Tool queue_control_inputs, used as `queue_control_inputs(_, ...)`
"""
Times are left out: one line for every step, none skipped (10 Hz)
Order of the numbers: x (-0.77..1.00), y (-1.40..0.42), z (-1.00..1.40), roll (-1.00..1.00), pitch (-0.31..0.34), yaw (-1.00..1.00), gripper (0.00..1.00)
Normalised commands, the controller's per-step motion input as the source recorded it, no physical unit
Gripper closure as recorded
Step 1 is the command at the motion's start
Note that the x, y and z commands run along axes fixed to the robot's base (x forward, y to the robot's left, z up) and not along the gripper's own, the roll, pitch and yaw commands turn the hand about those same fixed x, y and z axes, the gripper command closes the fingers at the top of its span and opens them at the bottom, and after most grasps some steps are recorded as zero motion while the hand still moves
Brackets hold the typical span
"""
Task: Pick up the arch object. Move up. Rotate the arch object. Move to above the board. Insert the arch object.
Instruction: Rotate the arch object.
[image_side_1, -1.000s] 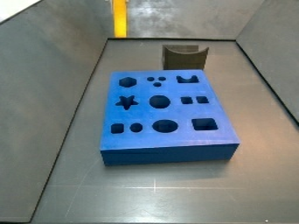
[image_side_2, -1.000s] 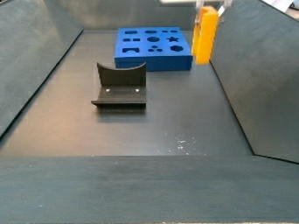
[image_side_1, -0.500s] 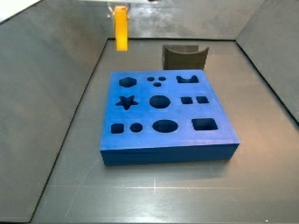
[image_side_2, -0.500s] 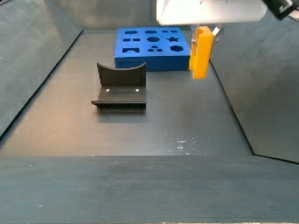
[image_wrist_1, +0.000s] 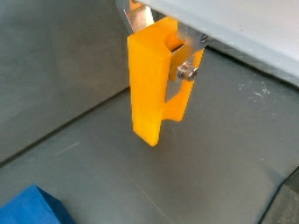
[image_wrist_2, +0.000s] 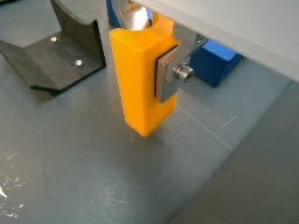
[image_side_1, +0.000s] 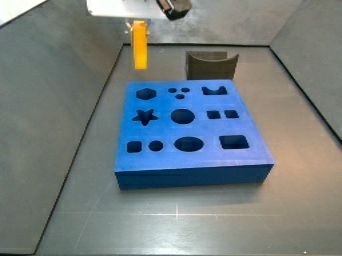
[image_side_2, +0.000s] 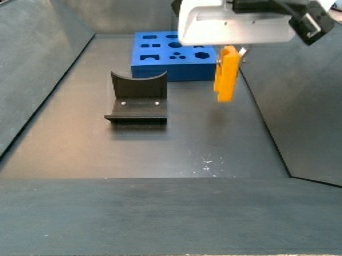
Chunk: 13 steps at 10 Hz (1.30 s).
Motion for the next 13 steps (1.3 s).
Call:
queue_control_inputs(0.03,-0.01,-0.43,-0.11,-0.061,0.02,1.00)
queue_control_inputs(0.03,-0.01,-0.37,-0.12,-0.060,0.02,1.00)
queue_control_inputs(0.03,-0.01,-0.26,-0.12,-0.057,0.03,1.00)
queue_control_inputs(0.03,-0.01,-0.18,-0.13,-0.055,0.03,1.00)
queue_control_inputs(0.00,0.00,0.00,0.00,0.000,0.00,0.00)
queue_control_inputs(0.00,0.00,1.00,0.00,0.000,0.00,0.00)
queue_control_inputs(-0.01,0.00,1.00,0.00,0.008,0.00,0.00)
queue_control_inputs(-0.02,0.00,1.00,0.00,0.019,0.00,0.00)
queue_control_inputs(-0.02,0.01,1.00,0.01,0.025,-0.01,0.00)
queue_control_inputs(-0.02,0.01,0.98,0.02,0.028,-0.01,0.00)
queue_control_inputs(-0.02,0.01,0.76,0.03,0.027,-0.01,0.00)
queue_control_inputs(-0.02,0.01,0.68,0.04,0.027,-0.01,0.00)
queue_control_inputs(-0.02,0.01,0.49,0.05,0.031,-0.01,0.00)
